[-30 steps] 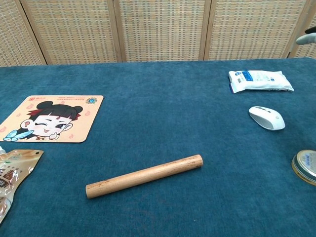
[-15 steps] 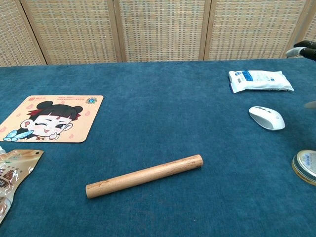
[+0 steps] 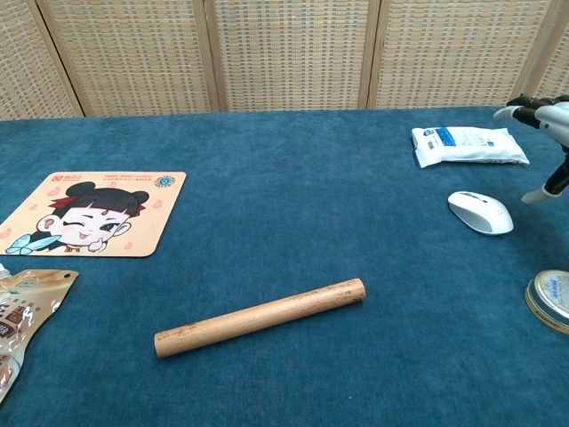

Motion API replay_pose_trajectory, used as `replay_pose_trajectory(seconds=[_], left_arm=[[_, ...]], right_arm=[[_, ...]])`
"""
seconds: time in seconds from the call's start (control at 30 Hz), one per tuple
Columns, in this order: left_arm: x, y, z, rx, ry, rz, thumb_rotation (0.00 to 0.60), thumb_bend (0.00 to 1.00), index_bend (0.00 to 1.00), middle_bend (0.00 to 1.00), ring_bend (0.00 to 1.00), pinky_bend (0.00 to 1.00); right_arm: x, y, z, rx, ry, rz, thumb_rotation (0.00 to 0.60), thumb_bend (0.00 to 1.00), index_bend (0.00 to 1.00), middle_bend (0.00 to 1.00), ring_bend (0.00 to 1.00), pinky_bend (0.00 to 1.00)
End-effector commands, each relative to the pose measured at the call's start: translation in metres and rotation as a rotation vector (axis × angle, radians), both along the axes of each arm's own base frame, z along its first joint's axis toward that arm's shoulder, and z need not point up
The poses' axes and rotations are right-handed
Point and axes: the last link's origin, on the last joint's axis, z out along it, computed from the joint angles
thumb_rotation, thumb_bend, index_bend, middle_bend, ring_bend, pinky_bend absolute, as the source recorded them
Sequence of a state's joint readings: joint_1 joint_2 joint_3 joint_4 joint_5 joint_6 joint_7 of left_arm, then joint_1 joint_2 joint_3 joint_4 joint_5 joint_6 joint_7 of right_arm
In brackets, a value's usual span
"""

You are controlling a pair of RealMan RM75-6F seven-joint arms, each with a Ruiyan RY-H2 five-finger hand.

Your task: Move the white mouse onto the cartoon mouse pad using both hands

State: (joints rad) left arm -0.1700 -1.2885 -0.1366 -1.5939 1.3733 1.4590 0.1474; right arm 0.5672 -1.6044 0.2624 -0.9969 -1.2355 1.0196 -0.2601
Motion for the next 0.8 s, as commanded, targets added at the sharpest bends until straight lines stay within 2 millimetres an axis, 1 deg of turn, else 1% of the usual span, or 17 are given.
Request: replay_pose_trajectory(seconds=[0.03,0.37,0.63,0.8], left_arm=[[0.000,0.000,0.000,0.001,0.004,0.000,0.600,0.00,0.00,0.00,0.00,0.00],[0.001,0.001,-0.005,-0.008,0.020,0.001,0.600,0.00,0.00,0.00,0.00,0.00],[0.002,0.001,-0.008,-0.014,0.029,0.002,0.600,0.00,0.00,0.00,0.00,0.00],[0.003,0.001,-0.012,-0.031,0.034,0.001,0.600,0.00,0.00,0.00,0.00,0.00]], right_arm=[[-0.002,-0.005,-0.008,0.016,-0.011,-0.013,0.600,0.00,0.00,0.00,0.00,0.00],[-0.012,-0.021,-0.014,0.022,0.003,-0.034,0.600,0.00,0.00,0.00,0.00,0.00],[-0.018,-0.026,-0.017,0.031,0.008,-0.050,0.600,0.00,0.00,0.00,0.00,0.00],[-0.020,-0.027,-0.023,0.042,0.007,-0.055,0.600,0.00,0.00,0.00,0.00,0.00]])
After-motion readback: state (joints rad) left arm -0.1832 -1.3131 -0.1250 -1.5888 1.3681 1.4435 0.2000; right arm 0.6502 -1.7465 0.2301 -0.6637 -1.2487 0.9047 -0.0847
